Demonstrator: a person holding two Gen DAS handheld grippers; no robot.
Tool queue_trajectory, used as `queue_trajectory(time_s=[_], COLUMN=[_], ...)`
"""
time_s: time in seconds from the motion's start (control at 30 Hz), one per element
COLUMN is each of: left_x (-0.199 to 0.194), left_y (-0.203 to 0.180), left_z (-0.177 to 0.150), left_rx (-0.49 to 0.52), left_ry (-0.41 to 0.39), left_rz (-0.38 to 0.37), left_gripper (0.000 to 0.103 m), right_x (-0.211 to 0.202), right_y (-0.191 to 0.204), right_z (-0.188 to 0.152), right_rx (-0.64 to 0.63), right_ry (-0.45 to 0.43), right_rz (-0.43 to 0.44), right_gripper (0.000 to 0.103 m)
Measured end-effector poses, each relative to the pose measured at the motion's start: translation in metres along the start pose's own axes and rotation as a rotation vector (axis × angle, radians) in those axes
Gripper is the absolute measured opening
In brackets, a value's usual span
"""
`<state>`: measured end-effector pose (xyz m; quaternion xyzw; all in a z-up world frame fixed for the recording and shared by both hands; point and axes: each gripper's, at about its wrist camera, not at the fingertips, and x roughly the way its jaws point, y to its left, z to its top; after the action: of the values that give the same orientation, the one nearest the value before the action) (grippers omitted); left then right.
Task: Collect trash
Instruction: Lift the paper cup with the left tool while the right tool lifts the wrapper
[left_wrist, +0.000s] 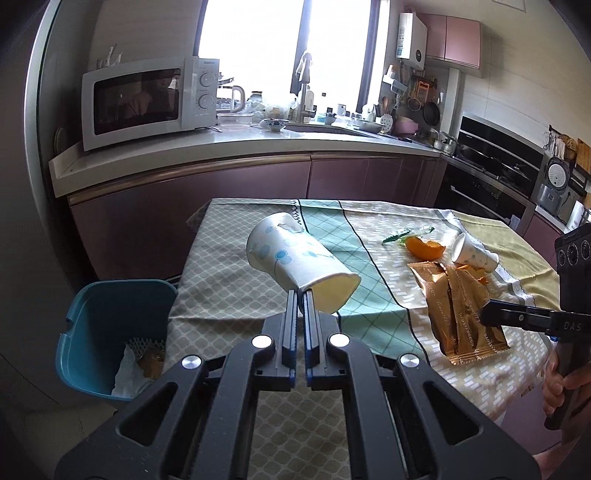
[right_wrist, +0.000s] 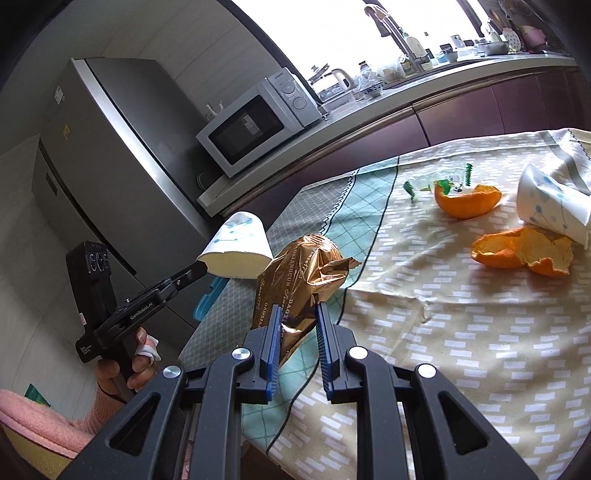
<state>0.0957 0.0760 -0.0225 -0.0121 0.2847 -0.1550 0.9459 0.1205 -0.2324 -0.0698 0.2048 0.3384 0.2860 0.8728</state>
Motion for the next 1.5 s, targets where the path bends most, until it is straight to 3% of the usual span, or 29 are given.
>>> queue_trajectory(time_s=[0.83, 1.5], left_x=[-0.065, -0.053], left_y=[0.13, 0.159], left_z=[-0.016, -0.03], left_rx=[-0.156, -0.206], left_ry=[-0.06, -0.011], left_rz=[0.24, 0.292], left_gripper=[0.003, 0.003], right_x=[0.095, 0.154], right_y=[0.08, 0.119], right_z=[0.028, 0.048], right_rx=[-0.15, -0.214], right_ry=[0.129, 0.205], right_rz=[0.164, 0.205], right_gripper=[0.017, 0.017])
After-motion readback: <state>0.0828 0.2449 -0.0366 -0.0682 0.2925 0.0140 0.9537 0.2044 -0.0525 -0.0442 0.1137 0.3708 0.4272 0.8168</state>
